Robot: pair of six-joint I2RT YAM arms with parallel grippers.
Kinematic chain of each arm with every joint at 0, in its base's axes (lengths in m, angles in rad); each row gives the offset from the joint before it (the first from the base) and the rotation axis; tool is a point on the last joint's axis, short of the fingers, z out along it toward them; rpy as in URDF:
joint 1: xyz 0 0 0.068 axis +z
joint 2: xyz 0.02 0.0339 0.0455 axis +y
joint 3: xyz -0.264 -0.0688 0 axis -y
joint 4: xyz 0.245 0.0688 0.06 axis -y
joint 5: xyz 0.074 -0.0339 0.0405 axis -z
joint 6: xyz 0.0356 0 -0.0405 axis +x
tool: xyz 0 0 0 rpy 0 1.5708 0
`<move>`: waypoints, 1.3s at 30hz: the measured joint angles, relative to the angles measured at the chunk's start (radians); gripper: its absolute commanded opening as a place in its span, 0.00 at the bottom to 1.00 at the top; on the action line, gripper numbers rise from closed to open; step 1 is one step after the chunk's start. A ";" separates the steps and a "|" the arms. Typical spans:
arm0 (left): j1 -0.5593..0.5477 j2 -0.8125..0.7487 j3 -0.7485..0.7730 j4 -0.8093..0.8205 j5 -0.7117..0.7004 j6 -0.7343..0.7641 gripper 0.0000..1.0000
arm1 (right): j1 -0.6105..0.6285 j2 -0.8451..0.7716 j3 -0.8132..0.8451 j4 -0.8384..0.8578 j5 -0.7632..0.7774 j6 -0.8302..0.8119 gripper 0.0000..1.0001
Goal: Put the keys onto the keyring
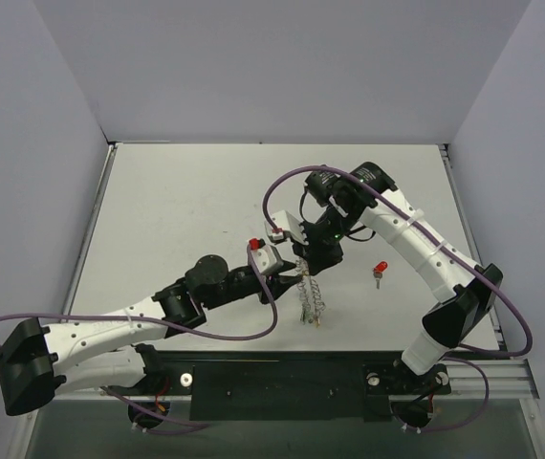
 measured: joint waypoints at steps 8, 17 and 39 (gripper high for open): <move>-0.004 0.066 0.007 0.026 0.003 0.026 0.43 | 0.000 0.011 0.000 -0.007 0.005 0.000 0.00; -0.005 0.116 0.009 0.110 0.024 0.005 0.33 | -0.003 0.011 0.007 -0.014 0.005 -0.001 0.00; -0.005 0.068 -0.126 0.279 0.042 -0.077 0.00 | -0.147 -0.056 -0.097 -0.008 -0.166 -0.089 0.50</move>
